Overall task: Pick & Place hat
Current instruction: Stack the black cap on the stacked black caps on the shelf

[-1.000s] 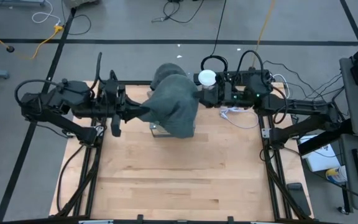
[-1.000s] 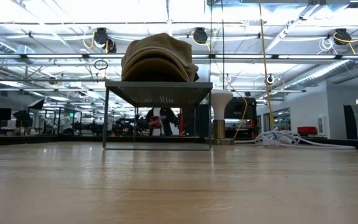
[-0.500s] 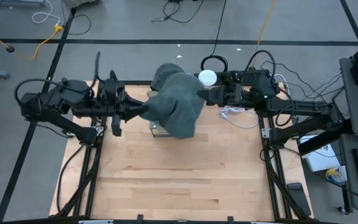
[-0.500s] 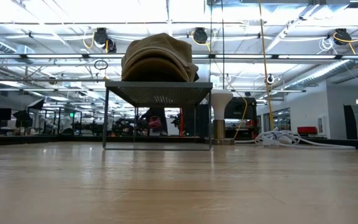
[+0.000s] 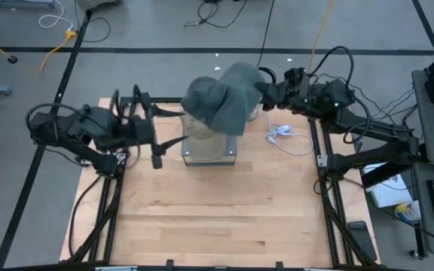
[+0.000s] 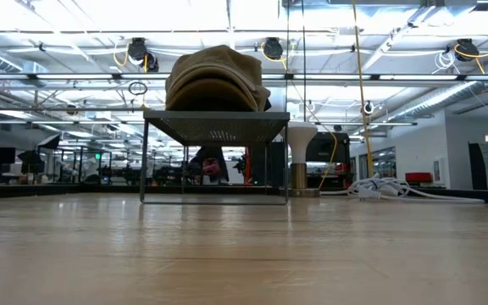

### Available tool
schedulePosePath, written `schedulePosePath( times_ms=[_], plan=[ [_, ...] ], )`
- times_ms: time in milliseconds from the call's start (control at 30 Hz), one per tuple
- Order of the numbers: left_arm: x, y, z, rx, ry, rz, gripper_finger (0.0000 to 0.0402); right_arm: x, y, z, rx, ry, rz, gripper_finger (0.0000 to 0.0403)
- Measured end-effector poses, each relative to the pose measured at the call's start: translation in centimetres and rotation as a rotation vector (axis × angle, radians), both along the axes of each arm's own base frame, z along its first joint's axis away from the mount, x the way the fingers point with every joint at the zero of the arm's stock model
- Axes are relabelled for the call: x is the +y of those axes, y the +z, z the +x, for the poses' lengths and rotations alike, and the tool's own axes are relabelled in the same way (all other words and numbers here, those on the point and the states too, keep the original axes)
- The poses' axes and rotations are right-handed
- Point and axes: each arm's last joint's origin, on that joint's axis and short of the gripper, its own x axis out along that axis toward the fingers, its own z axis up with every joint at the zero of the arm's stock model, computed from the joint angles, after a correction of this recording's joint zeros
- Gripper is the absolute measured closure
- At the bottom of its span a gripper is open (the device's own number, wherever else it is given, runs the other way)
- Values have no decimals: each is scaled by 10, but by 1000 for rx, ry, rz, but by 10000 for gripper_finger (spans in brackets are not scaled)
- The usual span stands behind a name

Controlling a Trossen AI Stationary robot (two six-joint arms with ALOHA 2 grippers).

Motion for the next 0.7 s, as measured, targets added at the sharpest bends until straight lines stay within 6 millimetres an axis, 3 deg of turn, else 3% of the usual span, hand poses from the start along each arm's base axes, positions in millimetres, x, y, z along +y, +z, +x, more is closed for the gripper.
schedulePosePath(
  times_ms=[200,400,700],
  plan=[
    [-11,-9,23,101,208,303,102,-11,0,-2,-22,-31,79,398],
    [-18,-15,47,201,417,541,95,-17,1,-4,-43,-51,126,396],
    [-22,-38,77,439,519,811,94,-16,3,-5,-69,-34,142,396]
  ],
)
